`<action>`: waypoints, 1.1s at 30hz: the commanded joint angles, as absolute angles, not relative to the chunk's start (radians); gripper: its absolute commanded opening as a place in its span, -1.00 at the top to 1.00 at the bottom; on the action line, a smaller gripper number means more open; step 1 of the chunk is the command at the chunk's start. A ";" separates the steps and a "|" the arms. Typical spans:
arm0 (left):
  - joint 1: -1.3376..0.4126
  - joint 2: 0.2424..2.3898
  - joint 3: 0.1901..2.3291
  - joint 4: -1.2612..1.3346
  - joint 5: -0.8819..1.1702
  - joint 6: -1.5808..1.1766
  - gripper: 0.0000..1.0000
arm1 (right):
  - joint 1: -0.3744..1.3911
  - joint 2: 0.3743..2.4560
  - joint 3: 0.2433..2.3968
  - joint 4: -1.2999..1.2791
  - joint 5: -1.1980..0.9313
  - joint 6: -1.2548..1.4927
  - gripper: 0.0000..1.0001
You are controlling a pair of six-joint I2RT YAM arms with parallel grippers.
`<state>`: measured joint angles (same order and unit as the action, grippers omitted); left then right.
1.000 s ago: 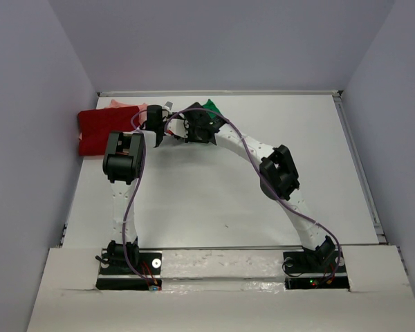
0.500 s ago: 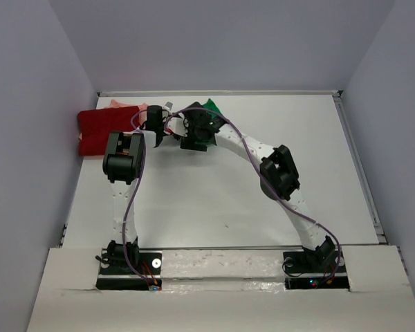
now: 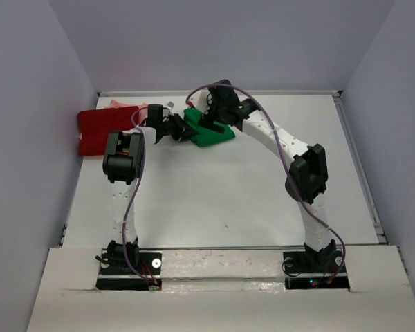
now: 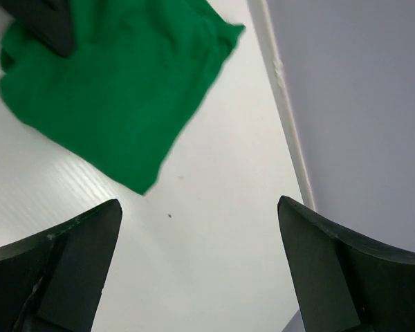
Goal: Fold and stack the t-shirts
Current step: Put the neatly folded tshirt into the corner of the board with the left arm
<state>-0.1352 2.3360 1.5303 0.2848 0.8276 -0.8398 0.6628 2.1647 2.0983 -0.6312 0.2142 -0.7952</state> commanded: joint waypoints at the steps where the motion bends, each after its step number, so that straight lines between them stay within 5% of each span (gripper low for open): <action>1: -0.118 2.281 1.588 0.109 0.790 -0.692 1.00 | 0.553 2.036 1.979 -0.598 0.212 -0.741 -0.99; 12: -0.089 2.281 1.646 -0.027 0.742 -0.549 1.00 | 0.471 1.905 1.743 -0.595 0.175 -0.707 -0.99; 33: -0.051 2.235 1.752 -0.380 0.649 -0.265 1.00 | 0.462 1.908 1.677 -0.594 0.164 -0.693 -0.99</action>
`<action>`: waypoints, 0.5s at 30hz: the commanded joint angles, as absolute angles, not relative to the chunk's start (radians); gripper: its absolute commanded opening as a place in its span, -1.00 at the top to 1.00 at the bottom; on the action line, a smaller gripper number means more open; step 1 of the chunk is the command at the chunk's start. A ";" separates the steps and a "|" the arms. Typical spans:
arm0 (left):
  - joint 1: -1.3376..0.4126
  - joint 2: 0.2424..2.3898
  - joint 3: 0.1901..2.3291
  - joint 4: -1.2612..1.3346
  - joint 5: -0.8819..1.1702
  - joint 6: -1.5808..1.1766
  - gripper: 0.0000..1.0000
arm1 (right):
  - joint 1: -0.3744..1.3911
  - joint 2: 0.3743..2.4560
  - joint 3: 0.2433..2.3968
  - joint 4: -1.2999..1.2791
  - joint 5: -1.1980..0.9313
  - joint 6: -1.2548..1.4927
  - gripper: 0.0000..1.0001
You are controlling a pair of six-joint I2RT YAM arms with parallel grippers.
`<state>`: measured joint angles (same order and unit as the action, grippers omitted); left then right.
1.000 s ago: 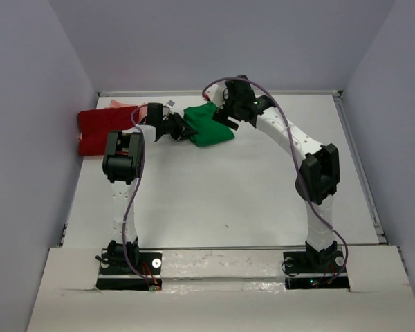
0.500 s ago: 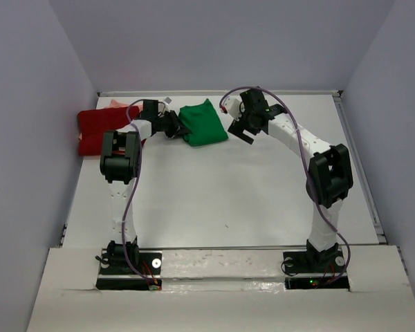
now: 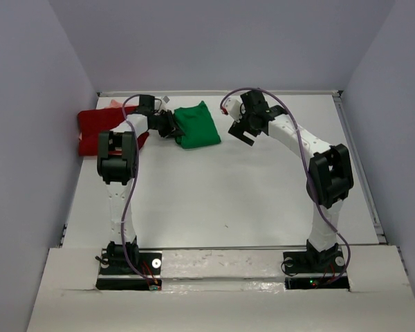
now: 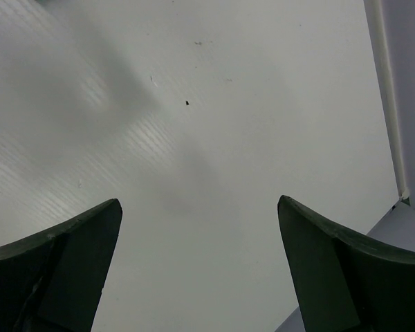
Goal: Fold and stack the t-shirts
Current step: Put the neatly folded tshirt into the corner of the board with the left arm
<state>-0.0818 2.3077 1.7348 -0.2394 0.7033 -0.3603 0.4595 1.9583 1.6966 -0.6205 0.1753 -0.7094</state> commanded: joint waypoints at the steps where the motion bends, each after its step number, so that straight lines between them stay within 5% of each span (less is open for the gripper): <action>1: -0.049 2.230 1.756 -0.394 0.634 -0.241 1.00 | 0.453 1.905 1.675 -0.595 0.164 -0.693 -0.99; 15: -0.028 2.146 1.781 -0.563 0.514 -0.081 1.00 | 0.453 1.876 1.644 -0.595 0.153 -0.686 -0.99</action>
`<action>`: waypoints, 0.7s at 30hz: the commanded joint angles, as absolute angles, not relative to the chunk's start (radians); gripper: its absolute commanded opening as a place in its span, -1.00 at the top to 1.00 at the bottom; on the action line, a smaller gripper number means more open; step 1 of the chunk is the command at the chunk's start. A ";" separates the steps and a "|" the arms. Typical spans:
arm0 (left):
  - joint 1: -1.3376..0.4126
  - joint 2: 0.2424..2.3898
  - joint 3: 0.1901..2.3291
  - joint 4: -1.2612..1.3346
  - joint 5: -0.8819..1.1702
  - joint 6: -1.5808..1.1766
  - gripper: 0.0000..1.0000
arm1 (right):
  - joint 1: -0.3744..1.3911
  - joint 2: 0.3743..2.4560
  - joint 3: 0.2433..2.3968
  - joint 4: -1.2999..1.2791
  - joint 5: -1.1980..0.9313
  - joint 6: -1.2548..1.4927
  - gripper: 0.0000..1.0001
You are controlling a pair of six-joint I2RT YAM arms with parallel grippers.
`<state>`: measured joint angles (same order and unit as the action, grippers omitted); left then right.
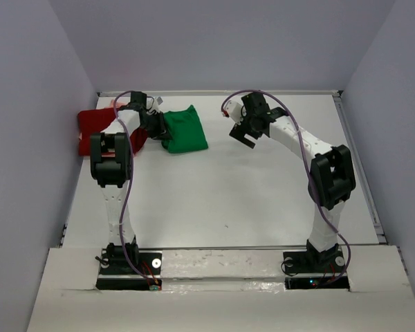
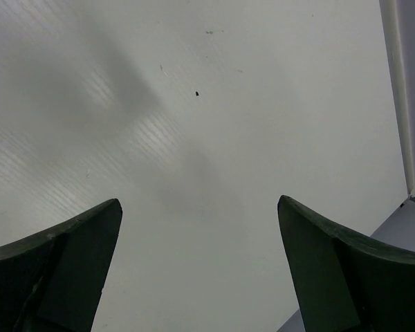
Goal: Fold and stack the t-shirts
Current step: Put the neatly folded tshirt into the corner of the board with the left arm
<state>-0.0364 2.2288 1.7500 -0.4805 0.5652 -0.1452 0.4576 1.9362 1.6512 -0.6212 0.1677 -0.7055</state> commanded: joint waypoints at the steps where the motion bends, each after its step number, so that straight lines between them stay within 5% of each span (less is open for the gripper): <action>1: -0.028 2.138 1.786 -0.572 0.494 -0.068 1.00 | 0.453 1.875 1.641 -0.595 0.152 -0.686 -0.99; 21: -0.020 2.085 1.913 -0.758 0.270 0.066 1.00 | 0.453 1.864 1.629 -0.595 0.137 -0.675 -0.99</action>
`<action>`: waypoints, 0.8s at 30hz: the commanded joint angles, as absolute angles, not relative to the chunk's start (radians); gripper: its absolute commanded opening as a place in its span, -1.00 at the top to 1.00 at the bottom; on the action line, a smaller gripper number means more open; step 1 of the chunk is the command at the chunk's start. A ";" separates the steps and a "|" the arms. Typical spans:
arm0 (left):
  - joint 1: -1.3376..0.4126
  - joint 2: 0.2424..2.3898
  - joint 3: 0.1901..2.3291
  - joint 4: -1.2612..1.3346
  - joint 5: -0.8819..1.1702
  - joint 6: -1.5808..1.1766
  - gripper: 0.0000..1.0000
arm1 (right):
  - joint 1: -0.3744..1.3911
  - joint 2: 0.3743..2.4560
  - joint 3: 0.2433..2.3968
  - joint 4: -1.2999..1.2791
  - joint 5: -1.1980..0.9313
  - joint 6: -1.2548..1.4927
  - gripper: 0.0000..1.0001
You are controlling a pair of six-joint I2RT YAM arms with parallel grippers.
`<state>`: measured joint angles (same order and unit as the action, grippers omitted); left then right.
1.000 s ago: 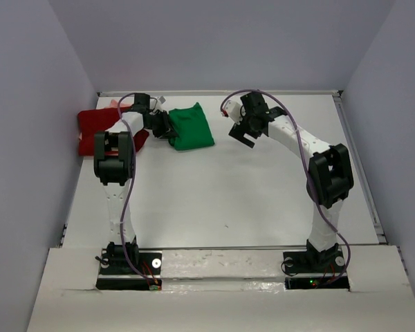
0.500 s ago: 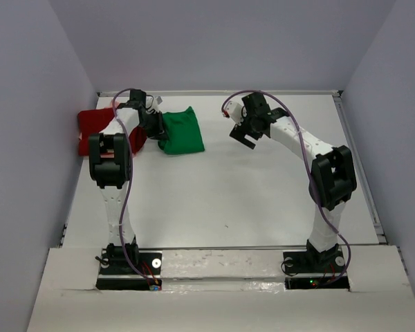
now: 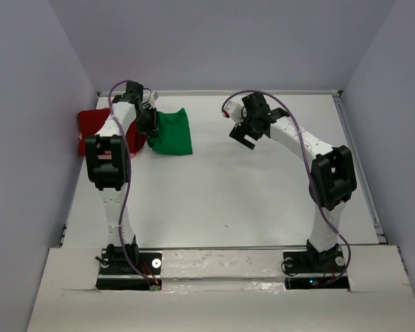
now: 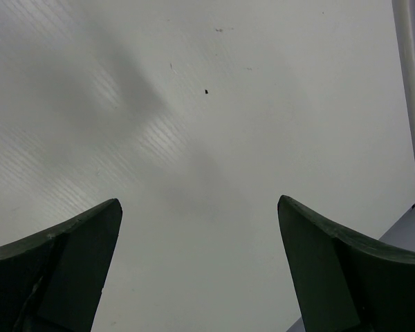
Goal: Fold and stack the t-shirts
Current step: Put the neatly folded tshirt into the corner of the board with the left arm
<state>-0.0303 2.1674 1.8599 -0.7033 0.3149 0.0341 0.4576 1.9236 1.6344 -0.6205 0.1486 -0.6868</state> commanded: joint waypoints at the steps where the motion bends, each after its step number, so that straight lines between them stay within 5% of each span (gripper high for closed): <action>1: -0.020 2.083 1.914 -0.761 0.256 0.069 1.00 | 0.453 1.862 1.629 -0.595 0.138 -0.675 -0.99; 13: -0.021 2.086 1.945 -0.804 0.184 0.084 1.00 | 0.453 1.864 1.621 -0.588 0.135 -0.676 -0.99; 24: -0.021 2.146 1.904 -0.790 0.328 0.074 1.00 | 0.453 1.864 1.612 -0.589 0.144 -0.680 -0.99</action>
